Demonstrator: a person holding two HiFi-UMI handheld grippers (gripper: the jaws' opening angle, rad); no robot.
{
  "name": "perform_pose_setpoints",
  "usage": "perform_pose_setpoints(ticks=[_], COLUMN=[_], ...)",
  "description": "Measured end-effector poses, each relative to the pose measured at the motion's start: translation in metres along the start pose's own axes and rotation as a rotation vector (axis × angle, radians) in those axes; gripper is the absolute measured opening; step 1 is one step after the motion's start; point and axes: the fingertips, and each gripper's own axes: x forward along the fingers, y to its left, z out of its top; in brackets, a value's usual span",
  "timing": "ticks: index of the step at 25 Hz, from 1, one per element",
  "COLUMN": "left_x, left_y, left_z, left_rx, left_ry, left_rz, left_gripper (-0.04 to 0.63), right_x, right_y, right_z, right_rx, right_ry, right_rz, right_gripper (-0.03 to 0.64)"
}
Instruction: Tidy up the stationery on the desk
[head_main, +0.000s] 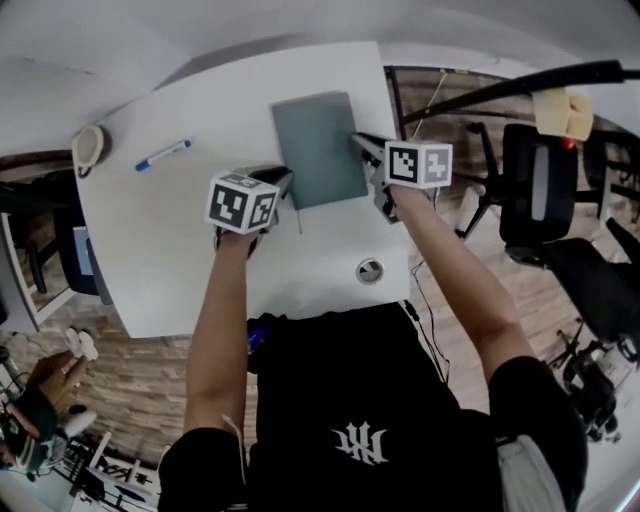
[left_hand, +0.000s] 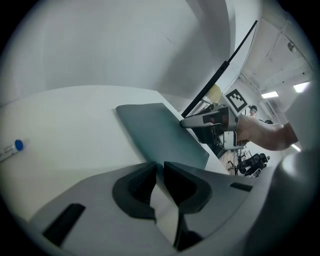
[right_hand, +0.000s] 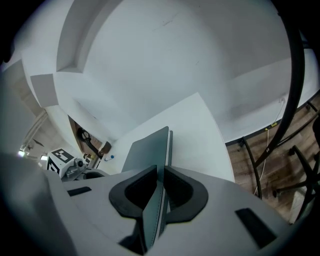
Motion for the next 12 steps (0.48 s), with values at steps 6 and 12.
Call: perform_pose_setpoints(ticks=[6, 12], left_x=[0.019, 0.038], left_y=[0.002, 0.000], left_z=[0.036, 0.068], left_rx=[0.034, 0.068], left_ry=[0.000, 0.017], left_rz=[0.011, 0.023], left_gripper=[0.051, 0.052], right_x=[-0.004, -0.009], right_y=[-0.021, -0.038], right_z=[0.030, 0.065], right_rx=[-0.015, -0.062], right_ry=[-0.031, -0.061], right_rz=[-0.014, -0.036], right_gripper=[0.067, 0.067])
